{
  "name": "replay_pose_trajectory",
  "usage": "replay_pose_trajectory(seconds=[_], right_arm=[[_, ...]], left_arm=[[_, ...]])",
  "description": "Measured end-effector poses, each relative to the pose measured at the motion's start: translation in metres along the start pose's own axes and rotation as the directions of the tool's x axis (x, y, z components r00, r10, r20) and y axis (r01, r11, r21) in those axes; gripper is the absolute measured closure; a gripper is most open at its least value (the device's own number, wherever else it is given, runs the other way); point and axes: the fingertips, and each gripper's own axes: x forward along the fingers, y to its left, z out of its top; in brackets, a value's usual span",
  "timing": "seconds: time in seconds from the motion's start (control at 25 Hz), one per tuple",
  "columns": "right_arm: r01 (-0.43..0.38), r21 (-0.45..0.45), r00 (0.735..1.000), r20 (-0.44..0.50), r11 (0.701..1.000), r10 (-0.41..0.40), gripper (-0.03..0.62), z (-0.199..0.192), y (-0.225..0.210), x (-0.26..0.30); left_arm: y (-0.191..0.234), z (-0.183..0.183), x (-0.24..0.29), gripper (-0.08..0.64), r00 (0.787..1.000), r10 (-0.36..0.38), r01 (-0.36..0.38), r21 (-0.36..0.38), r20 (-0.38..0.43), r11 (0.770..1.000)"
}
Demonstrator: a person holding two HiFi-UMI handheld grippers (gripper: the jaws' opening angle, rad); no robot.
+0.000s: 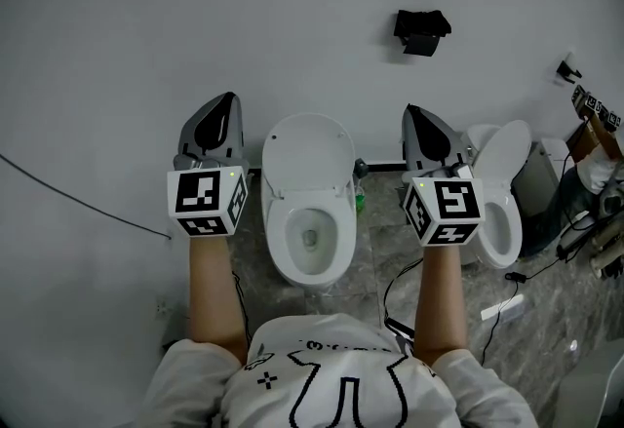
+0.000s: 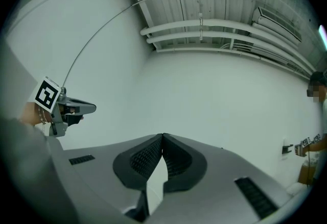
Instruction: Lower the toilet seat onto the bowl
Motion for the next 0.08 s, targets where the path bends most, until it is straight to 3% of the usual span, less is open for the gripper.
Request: replay_pose_trajectory(seconds=[0.08], right_arm=[[0.010,0.004,1.000,0.002,1.000,-0.010,0.566,-0.0001,-0.0034,-0.0002]], left_arm=[[0.0051,0.0004,-0.0008,0.551,1.000,0.008,-0.008,0.002,0.001,1.000]])
